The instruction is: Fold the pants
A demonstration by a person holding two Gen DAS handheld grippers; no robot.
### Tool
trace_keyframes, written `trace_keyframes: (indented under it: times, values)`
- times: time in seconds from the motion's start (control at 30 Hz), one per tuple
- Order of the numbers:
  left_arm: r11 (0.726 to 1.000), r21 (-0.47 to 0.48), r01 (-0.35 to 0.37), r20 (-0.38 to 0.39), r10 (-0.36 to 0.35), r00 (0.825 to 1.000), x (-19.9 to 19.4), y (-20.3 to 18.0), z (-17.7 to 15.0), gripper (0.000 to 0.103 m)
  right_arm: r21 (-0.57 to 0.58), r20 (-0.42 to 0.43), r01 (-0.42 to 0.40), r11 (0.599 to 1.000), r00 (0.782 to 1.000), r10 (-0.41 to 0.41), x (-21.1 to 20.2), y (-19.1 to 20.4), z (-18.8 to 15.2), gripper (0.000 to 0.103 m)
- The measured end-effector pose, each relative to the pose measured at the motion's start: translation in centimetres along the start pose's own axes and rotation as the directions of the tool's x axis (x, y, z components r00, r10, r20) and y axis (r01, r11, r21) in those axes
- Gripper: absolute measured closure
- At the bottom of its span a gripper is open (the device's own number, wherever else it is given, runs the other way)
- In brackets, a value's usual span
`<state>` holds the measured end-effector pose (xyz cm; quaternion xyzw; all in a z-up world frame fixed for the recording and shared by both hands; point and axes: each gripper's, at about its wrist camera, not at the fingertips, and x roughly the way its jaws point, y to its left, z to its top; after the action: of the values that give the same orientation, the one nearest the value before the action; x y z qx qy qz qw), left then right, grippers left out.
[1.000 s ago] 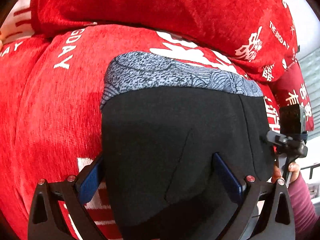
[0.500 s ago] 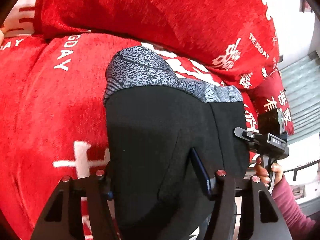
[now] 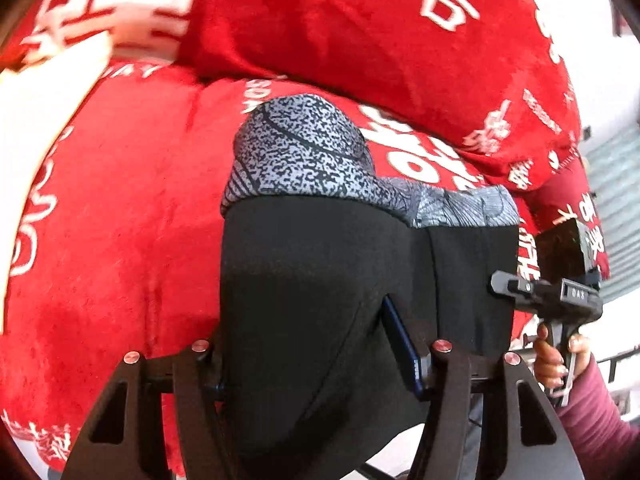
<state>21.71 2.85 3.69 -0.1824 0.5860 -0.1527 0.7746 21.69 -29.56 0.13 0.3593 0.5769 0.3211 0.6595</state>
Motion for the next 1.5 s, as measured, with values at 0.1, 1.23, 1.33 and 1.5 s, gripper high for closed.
trace_keyframes:
  times: [0.1,1.23,1.33,1.5]
  values:
    - [1.0,-0.019,-0.007,0.008,0.007,1.0,0.8,2.1,-0.8,0.04,-0.009,0.025,0.068,0.998,0.997,-0.067,1.3,0.2,-0.2,0.058]
    - [0.928,0.054,-0.368,0.215,0.349,0.912,-3.7,-2.8,-8.6,0.0,-0.043,0.234,0.422,0.905,0.885,-0.402,-3.0,4.7,-8.0,0.017]
    - [0.93,0.062,-0.362,0.203,0.344,0.917,-3.5,-3.6,-9.6,0.0,-0.069,0.258,0.447,0.892,0.872,-0.417,-2.7,6.1,-9.1,0.014]
    - [0.925,0.051,-0.376,0.198,0.36,0.912,-3.7,-4.4,-10.8,0.0,-0.118,0.286,0.514,0.849,0.837,-0.467,-1.7,8.2,-10.5,0.0]
